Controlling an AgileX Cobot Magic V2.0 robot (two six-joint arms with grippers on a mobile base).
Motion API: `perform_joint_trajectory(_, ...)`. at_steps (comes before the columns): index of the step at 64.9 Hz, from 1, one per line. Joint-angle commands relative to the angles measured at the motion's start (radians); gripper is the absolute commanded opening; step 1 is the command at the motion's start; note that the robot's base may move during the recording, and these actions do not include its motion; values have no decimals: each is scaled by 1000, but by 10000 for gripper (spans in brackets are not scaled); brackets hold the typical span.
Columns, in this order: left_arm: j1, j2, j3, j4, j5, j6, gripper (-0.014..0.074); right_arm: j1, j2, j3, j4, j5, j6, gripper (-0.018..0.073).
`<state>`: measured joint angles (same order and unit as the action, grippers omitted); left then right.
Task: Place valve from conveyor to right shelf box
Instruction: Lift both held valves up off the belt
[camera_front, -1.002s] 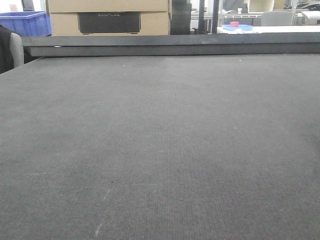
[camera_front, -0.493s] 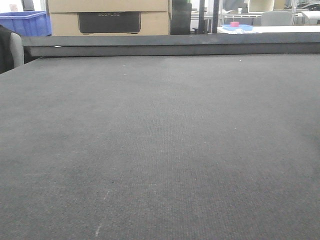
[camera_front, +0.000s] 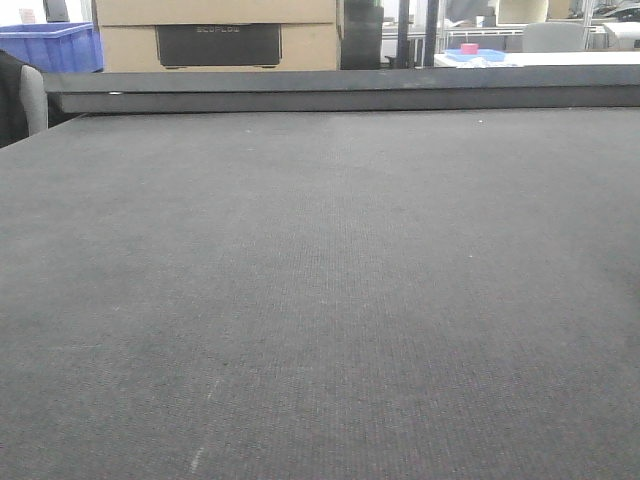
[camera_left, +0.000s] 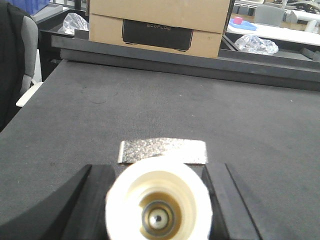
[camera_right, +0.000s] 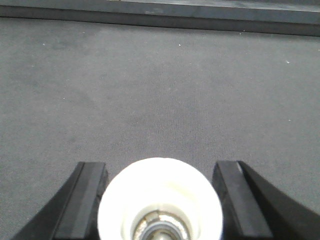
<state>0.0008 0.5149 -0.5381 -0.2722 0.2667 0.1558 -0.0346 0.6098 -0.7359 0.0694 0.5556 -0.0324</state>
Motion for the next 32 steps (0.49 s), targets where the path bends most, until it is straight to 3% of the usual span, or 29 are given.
perform_joint_trajectory(1, -6, -8, -9, -10, -46, 1, -111, -4, -10, -9, -8, -66, -4, -162)
perform_joint_trajectory(32, -6, -8, -9, -10, -48, 1, -111, -4, -10, -9, -8, -66, -4, -162)
